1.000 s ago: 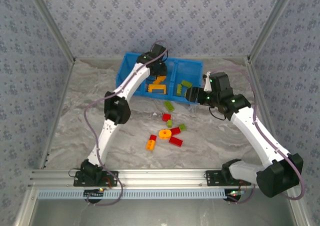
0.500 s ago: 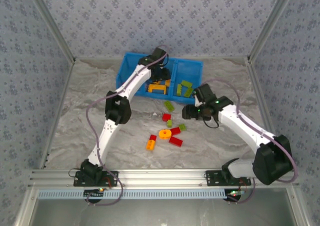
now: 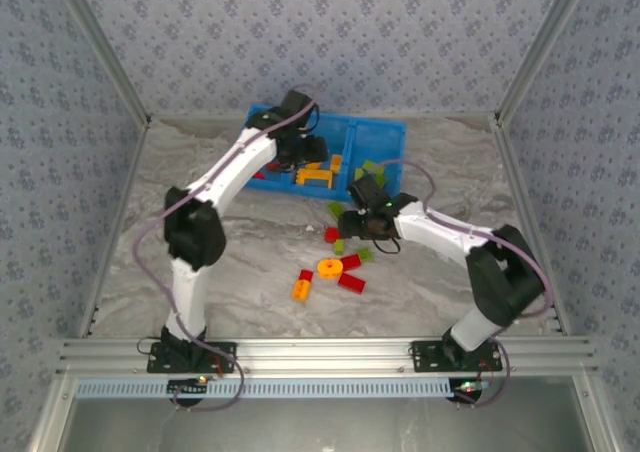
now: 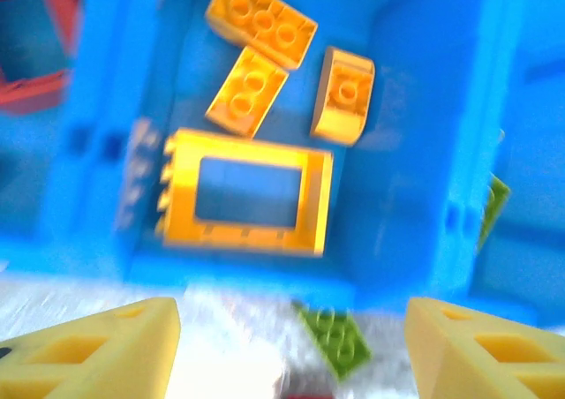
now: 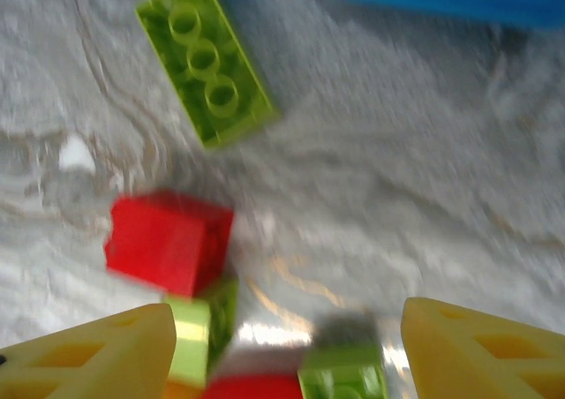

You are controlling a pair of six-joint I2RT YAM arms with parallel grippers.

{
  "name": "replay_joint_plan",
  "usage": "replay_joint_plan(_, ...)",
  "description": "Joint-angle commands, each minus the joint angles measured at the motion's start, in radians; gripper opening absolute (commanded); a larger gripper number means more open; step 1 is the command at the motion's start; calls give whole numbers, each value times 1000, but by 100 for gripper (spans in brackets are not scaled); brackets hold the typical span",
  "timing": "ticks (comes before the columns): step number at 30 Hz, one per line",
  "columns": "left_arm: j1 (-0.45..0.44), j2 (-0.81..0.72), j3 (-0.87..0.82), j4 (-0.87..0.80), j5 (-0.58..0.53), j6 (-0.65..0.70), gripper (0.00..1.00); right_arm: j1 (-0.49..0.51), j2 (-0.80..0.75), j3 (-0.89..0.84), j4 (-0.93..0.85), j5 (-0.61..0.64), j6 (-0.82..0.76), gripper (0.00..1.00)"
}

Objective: Sort the legos into containers by color

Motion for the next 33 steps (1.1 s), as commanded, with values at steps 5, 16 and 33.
replay_joint_plan(5, 45, -416, -509, 117, 24, -75, 70, 9, 214, 170, 127, 96, -48, 75)
replay_joint_plan(16, 102, -762, -809, 11, 12, -110, 72, 18, 400, 328, 54, 112, -110, 70)
replay_joint_plan(33, 110, -791, -837, 5, 20, -127, 72, 68, 347, 264, -13, 237, -85, 56)
